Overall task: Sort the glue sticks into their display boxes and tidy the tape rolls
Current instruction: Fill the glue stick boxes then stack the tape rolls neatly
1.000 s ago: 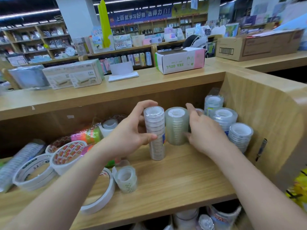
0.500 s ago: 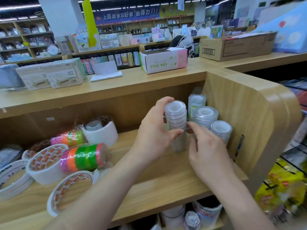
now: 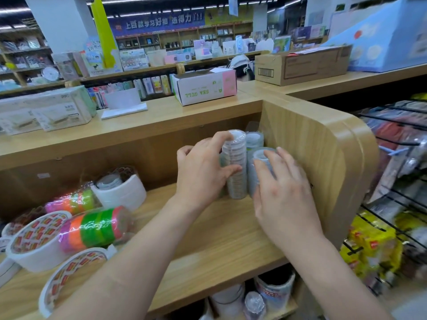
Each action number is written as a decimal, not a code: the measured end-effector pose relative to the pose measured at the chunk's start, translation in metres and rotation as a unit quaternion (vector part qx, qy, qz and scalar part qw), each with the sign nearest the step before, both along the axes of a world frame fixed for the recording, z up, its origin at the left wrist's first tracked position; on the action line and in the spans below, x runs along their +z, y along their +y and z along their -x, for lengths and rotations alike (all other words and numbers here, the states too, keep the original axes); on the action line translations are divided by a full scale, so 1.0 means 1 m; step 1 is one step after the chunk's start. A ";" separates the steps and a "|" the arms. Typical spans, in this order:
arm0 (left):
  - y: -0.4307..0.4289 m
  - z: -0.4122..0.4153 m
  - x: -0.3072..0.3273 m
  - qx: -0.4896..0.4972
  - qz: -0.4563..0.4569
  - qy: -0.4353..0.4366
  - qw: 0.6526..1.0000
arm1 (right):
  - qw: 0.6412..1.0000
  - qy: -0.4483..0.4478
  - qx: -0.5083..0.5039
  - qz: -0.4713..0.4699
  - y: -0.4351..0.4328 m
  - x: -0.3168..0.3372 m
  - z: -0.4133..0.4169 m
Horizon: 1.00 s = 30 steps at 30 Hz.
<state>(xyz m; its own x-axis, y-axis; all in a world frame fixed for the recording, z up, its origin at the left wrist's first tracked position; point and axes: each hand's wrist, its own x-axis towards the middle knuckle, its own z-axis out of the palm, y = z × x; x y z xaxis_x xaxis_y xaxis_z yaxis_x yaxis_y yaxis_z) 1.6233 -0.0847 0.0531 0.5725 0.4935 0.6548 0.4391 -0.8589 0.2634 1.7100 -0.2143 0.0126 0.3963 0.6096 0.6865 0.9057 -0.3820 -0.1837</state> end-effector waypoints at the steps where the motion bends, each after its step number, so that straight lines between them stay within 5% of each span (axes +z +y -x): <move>1: 0.000 -0.002 0.000 0.005 -0.005 0.003 1.000 | 1.000 0.000 -0.005 0.023 0.002 -0.002 -0.003; 10: -0.016 0.030 0.013 0.002 0.084 0.073 0.994 | 0.996 0.021 0.071 -0.056 -0.001 0.005 0.013; 13: -0.025 0.093 0.026 0.001 0.066 0.041 0.997 | 0.959 0.173 0.209 -0.083 0.002 0.012 0.045; 16: -0.019 0.171 0.025 0.056 0.068 0.007 0.996 | 0.885 0.327 0.331 0.020 0.012 0.009 0.083; 20: -0.011 0.245 0.004 0.140 0.064 0.029 0.988 | 0.837 0.346 0.388 0.173 0.030 -0.001 0.123; 30: -0.019 0.285 -0.051 0.080 0.053 0.207 0.974 | 0.864 0.350 0.325 0.158 0.049 -0.018 0.156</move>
